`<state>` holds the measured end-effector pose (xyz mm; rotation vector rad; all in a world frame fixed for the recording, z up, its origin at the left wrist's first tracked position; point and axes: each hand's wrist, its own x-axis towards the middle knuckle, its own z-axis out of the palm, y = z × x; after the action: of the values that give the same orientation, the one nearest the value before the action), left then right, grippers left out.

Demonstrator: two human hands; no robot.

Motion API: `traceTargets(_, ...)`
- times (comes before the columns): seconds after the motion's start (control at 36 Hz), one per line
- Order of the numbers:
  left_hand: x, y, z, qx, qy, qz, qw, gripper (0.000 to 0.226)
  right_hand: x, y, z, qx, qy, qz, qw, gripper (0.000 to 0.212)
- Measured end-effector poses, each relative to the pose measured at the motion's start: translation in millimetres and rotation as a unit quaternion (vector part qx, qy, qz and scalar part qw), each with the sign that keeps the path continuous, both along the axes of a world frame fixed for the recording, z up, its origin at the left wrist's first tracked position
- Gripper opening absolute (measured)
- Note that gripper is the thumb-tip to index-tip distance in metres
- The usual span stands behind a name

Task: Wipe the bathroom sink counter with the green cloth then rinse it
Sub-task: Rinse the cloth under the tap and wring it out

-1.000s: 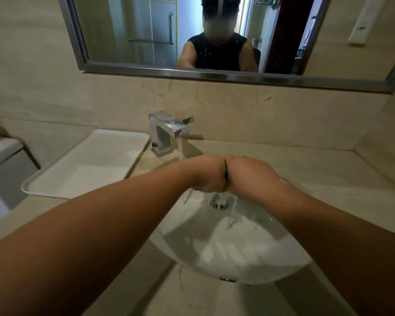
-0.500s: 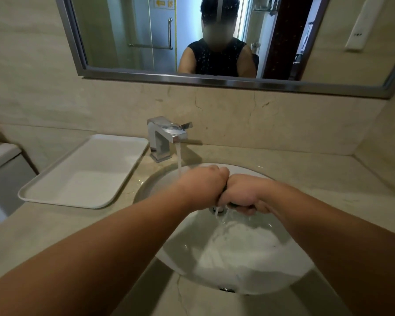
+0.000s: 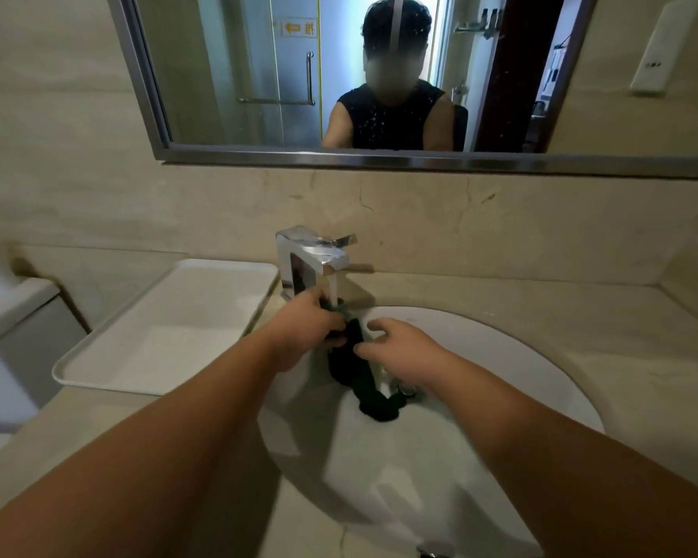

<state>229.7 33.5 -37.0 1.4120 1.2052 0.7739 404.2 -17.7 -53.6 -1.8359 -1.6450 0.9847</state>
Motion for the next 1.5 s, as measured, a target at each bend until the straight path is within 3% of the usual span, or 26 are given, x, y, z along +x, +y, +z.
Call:
traceTargets(0.11,-2.9,2.2,12.6,0.018,-0.094,0.017,0.995,0.039,-15.6,8.6,-2.4,0.044,0.057,-0.011,0.997,0.025)
traceTargets(0.17,-6.6,5.6,15.9,0.007,-0.12,0.019,0.993,0.041,-21.4,14.4,-3.3,0.064,0.079,-0.033,0.994,0.025)
traceTargets(0.28,-16.2,7.6,16.1,-0.015,-0.09,-0.006,0.996,0.052,-29.2,22.9,6.3,0.1,0.126,-0.078,0.984,0.04)
traceTargets(0.39,-23.4,5.5,15.6,-0.039,-0.076,-0.058,0.995,0.045,-27.7,31.9,12.7,0.113,0.107,-0.079,0.985,0.02)
traceTargets(0.47,-29.8,4.9,11.9,-0.035,-0.025,-0.083,0.996,0.053,-22.8,36.1,16.4,0.128,0.122,-0.082,0.981,0.01)
traceTargets(0.58,-33.7,9.2,5.3,-0.007,0.114,-0.079,0.99,0.03,-14.9,37.0,24.4,0.147,0.138,-0.098,0.974,0.002)
traceTargets(0.64,-34.3,10.0,4.4,-0.008,0.142,-0.071,0.987,0.031,-12.5,37.2,25.9,0.153,0.141,-0.11,0.972,0.001)
traceTargets(0.78,-35.0,7.1,9.0,0.011,0.221,-0.105,0.969,0.041,-4.0,39.8,32.6,0.185,0.167,-0.176,0.952,0.007)
traceTargets(0.89,-34.0,4.7,14.4,0.029,0.27,-0.104,0.957,0.029,3.9,40.4,46.5,0.2,0.207,-0.233,0.929,0.014)
traceTargets(0.94,-35.3,7.0,16.9,0.03,0.235,-0.077,0.968,0.023,8.1,40.4,51.1,0.19,0.234,-0.264,0.917,0.016)
traceTargets(1.03,-38.3,8.1,16.2,-0.038,0.039,-0.041,0.998,0.012,14.0,38.1,52.1,0.124,0.295,-0.267,0.909,0.027)
traceTargets(1.11,-38.0,5.6,14.6,-0.069,-0.115,-0.024,0.991,0.015,13.9,31.8,48.3,0.065,0.321,-0.244,0.913,0.032)
traceTargets(1.22,-32.5,2.8,17.7,-0.042,-0.155,0.007,0.987,0.025,10.3,25.0,37.8,0.01,0.375,-0.229,0.898,0.034)
traceTargets(1.31,-32.1,-0.1,21.6,-0.034,-0.156,0.018,0.987,0.033,10.0,23.4,34.9,-0.008,0.401,-0.198,0.894,0.008)
traceTargets(1.33,-32.3,-0.9,22.3,-0.035,-0.161,0.019,0.986,0.035,11.1,23.6,34.1,-0.014,0.401,-0.189,0.896,0.01)
traceTargets(1.39,-33.5,-1.5,24.1,-0.041,-0.181,0.023,0.982,0.033,12.6,23.4,30.8,-0.013,0.353,-0.169,0.92,0.015)
traceTargets(1.5,-37.0,-3.1,25.9,-0.057,-0.21,0.018,0.976,0.032,16.1,22.4,19.1,-0.03,0.057,-0.027,0.998,0.019)
